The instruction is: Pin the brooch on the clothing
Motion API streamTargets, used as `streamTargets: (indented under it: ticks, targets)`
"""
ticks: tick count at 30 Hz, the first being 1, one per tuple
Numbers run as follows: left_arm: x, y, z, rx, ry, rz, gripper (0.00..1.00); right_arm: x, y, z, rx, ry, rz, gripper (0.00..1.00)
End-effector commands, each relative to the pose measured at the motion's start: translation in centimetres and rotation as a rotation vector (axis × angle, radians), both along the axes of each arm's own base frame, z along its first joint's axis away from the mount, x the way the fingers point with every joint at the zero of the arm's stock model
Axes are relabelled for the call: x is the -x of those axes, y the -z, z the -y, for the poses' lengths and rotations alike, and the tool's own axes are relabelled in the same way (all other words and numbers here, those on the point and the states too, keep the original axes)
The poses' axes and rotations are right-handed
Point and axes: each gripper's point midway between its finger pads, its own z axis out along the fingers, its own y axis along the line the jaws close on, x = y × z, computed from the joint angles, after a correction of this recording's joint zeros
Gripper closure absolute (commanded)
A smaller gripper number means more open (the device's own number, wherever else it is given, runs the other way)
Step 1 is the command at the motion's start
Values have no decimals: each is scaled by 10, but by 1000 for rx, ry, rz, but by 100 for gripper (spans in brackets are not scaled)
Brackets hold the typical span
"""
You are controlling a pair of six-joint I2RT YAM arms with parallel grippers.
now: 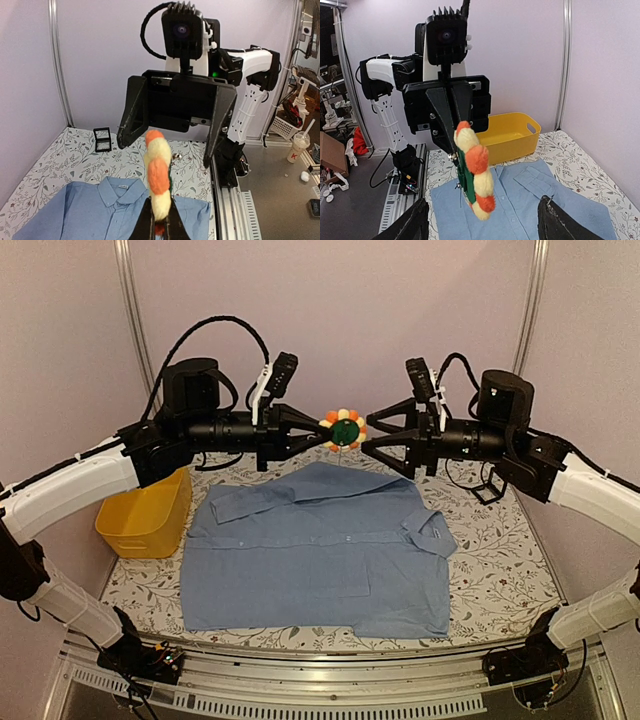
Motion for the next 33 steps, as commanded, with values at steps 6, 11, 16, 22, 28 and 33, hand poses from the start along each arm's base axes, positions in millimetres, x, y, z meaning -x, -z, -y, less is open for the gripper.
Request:
streamTargets:
  ticks: [6,11,16,22,28,33]
  targets:
    - [3,-9,0,38,28,9,100,-4,-25,-21,-96,-108,-48,48]
    - [3,-10,0,45,30,15,100,-1,-21,-29,-94,-151,-48,53]
    - [2,-8,1,39,28,10,100,3,-21,-34,-93,-175,-45,58]
    - [1,-5,1,34,28,6,100,3,-21,-36,-98,-179,-51,65]
    - [1,-4,2,31,28,2,100,1,-23,-35,-103,-169,-54,76]
    - [1,-3,2,29,27,1,100,1,-16,-38,-92,-179,-80,91]
